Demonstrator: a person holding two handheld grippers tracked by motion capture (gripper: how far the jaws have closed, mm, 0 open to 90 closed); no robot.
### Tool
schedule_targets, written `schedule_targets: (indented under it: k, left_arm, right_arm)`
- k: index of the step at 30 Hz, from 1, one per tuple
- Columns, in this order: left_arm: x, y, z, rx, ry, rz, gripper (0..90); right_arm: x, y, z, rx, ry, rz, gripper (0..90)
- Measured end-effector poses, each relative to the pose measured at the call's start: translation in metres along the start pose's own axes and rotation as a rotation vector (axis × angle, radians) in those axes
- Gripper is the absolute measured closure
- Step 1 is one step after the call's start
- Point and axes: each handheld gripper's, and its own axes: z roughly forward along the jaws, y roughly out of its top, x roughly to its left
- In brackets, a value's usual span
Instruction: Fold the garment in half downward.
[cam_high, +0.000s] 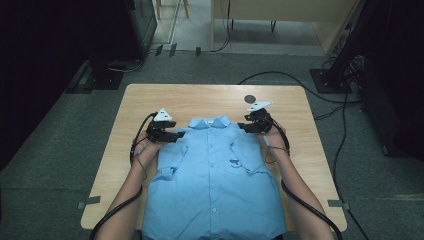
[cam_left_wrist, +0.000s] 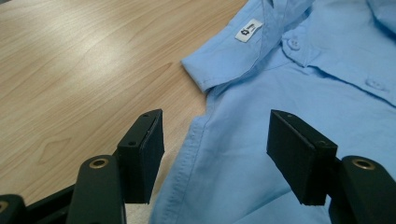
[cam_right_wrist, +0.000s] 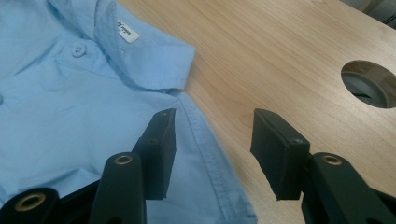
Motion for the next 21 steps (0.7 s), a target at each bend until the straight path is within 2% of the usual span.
schedule_targets:
  k: [5,6,9,12,14,15,17,19,21]
  left_arm:
    - [-0.001,0.003,0.002,0.005,-0.001,0.020,36.6]
    - [-0.001,0.005,0.006,0.014,-0.027,0.019,36.6]
    - [-0.001,0.005,0.007,0.022,-0.023,0.029,36.6]
    - [0.000,0.005,0.012,0.035,-0.030,0.025,36.6]
    - [-0.002,0.008,0.017,0.047,-0.043,0.040,36.7]
    - [-0.002,0.008,0.017,0.047,-0.043,0.040,36.7]
    - [-0.004,0.009,0.018,0.048,-0.043,0.051,36.7]
    - [-0.006,0.012,0.022,0.073,-0.044,0.072,37.2]
    - [-0.006,0.012,0.023,0.077,-0.045,0.069,37.5]
  right_arm:
    - [0.003,0.003,0.007,0.002,0.017,-0.018,49.6]
    - [0.003,0.003,0.007,0.002,0.017,-0.018,49.2]
    - [0.003,0.004,0.009,0.003,0.035,-0.021,49.2]
    - [0.003,0.008,0.012,0.014,0.054,-0.031,49.3]
    - [0.003,0.008,0.012,0.014,0.054,-0.031,49.3]
    - [0.004,0.010,0.018,0.030,0.081,-0.037,49.3]
    - [0.004,0.010,0.018,0.030,0.081,-0.037,49.3]
    - [0.005,0.010,0.020,0.036,0.083,-0.042,49.0]
    - [0.006,0.011,0.022,0.037,0.083,-0.048,46.3]
